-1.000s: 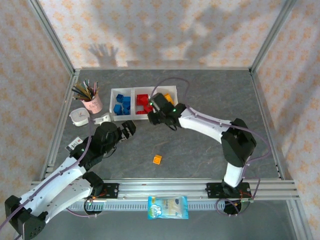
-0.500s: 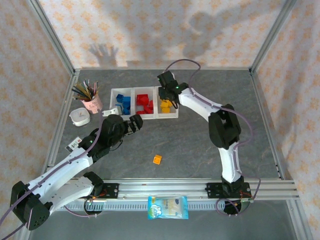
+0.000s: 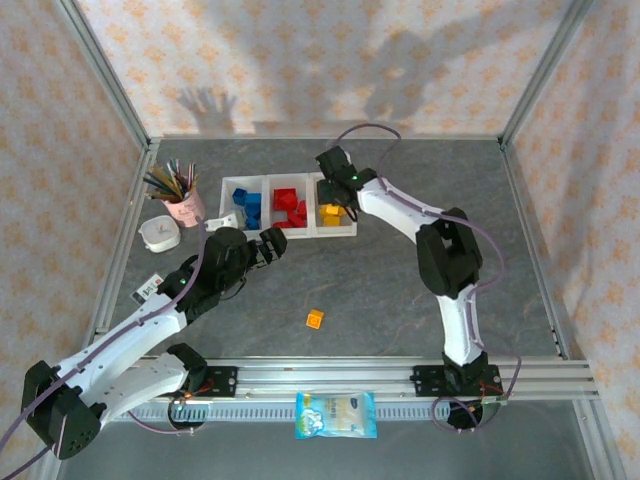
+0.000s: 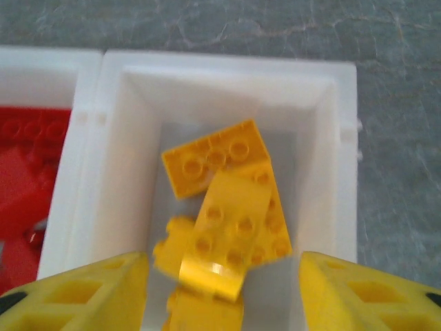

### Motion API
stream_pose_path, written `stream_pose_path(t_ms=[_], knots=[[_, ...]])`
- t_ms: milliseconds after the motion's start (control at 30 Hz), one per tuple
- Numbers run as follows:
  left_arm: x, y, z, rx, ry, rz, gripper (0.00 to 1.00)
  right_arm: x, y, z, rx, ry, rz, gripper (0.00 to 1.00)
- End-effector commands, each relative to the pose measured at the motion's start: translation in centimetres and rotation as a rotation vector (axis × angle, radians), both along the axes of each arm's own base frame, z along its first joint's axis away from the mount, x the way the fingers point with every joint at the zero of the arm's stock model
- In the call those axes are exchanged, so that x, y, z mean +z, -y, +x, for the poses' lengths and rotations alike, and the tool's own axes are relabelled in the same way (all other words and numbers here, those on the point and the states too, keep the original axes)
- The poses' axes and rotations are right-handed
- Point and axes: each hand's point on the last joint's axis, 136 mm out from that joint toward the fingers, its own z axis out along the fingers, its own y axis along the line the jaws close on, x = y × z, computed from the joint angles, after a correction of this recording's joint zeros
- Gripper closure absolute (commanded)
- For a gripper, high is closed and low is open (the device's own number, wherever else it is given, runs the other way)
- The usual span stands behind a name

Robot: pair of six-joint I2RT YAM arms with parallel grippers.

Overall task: Sort the legos into containers by color
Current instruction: Place the lego in the container, then pick up the lego from the bottom-center of the table.

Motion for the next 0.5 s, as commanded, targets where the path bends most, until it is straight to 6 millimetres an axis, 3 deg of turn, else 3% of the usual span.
stream_pose_path(t_ms=[0, 233, 467], knots=[[1.2, -0.2, -0.3, -0.013, 0.024, -0.007, 0.01, 3.5, -0.8, -3.1, 0.038, 0.043, 0.030, 0.39], [0.6, -1.2, -1.8, -0.008, 0.009, -0.004, 0.01, 2.7, -0.7, -9.6, 0.074, -0.020, 0.016, 0.33], [-0.3, -1.9, -3.3, -0.007, -0.013, -0.016, 0.01, 0.5, -1.7, -16.4, 0.096, -0.083, 0.004, 0.29]])
